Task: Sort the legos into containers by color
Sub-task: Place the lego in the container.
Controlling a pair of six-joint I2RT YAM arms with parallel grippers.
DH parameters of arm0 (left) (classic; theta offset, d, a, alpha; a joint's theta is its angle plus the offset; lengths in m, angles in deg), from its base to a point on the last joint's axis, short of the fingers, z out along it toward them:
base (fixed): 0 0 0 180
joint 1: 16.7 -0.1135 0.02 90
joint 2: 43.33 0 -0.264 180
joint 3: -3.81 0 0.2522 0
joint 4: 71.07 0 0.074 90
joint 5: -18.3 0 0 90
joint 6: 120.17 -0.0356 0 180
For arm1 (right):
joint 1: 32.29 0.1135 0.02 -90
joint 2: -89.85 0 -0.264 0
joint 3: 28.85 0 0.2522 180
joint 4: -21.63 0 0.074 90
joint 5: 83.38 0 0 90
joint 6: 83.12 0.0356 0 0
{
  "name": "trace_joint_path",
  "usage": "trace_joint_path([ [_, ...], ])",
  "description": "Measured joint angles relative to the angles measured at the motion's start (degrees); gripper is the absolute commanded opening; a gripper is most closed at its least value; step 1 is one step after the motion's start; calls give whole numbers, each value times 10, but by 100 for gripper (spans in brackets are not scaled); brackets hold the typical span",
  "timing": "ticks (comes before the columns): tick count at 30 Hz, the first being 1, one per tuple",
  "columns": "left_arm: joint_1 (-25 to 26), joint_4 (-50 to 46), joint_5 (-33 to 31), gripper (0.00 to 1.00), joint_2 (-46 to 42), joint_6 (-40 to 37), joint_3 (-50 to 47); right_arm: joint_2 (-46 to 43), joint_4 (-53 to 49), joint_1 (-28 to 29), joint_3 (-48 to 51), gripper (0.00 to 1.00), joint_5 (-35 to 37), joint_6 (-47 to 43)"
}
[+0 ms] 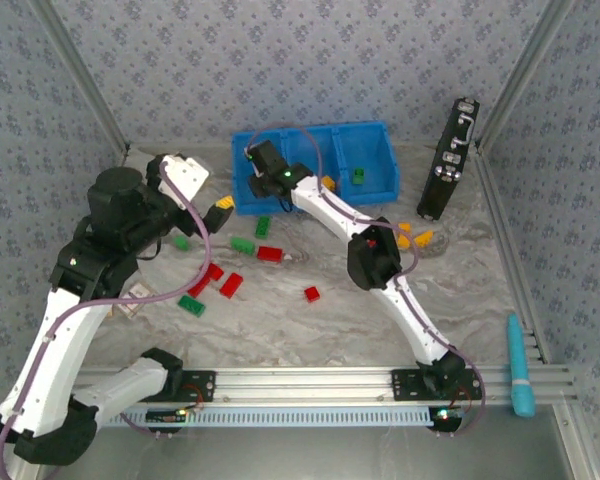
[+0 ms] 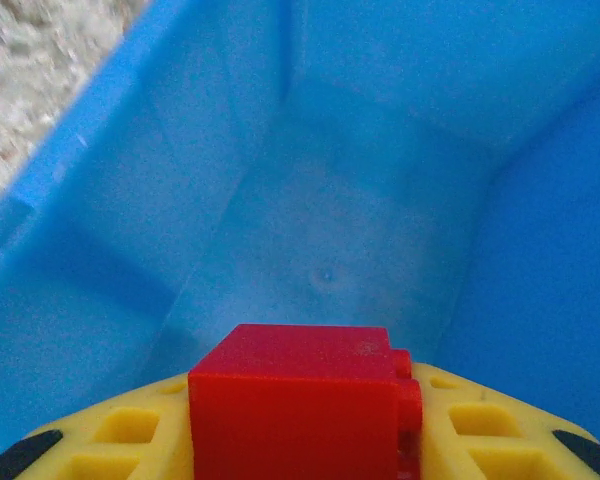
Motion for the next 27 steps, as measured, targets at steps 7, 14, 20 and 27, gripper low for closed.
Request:
trace_joint_path([
  [7,0,11,-5,100,-8,-3,-7,20,-6,3,-3,43,-8,0],
  [14,0,11,-5,100,-8,-2,-7,21,-8,8,-3,49,-8,0],
  [20,0,11,-5,100,-8,-2,-7,21,-9,10,-3,59,-8,6],
  [27,0,10,-4,100,-7,-2,-7,21,-9,13,-3,60,-8,7],
])
